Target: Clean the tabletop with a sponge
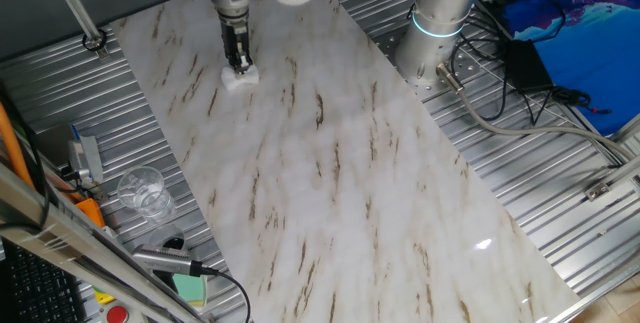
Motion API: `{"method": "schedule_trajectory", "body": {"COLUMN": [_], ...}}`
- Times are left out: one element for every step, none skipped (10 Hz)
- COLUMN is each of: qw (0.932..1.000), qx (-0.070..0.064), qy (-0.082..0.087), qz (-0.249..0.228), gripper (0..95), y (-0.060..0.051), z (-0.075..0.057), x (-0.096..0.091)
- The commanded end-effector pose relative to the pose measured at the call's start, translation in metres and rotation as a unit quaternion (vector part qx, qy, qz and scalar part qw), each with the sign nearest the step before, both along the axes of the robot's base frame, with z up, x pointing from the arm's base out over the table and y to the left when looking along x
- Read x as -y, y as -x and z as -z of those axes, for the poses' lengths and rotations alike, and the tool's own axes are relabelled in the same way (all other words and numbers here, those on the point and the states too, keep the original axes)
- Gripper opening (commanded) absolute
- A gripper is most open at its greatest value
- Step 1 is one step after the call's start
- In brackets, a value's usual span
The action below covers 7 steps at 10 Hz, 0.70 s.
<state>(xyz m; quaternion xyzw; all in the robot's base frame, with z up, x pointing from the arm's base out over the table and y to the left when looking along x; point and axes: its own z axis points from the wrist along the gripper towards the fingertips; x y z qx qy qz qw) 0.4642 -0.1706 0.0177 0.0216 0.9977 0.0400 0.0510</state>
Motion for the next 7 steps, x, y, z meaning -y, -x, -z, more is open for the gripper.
{"method": "schedule_trajectory", "body": {"qw": [0.9985, 0.997, 0.9966, 0.9961, 0.9957, 0.9955, 0.9955], "qx": [-0.005, -0.007, -0.007, -0.009, -0.009, -0.011, -0.013], "qy": [0.031, 0.044, 0.045, 0.046, 0.046, 0.046, 0.046], "qz": [-0.044, -0.064, -0.069, -0.075, -0.08, -0.082, -0.081], "gripper": [0.0, 0.0, 0.0, 0.0, 0.0, 0.0, 0.0], "y": [-0.001, -0.002, -0.002, -0.003, -0.004, -0.006, -0.006], "z": [-0.002, -0.005, -0.006, -0.008, -0.01, -0.012, -0.013], "x": [0.0, 0.0, 0.0, 0.0, 0.0, -0.001, -0.001]}}
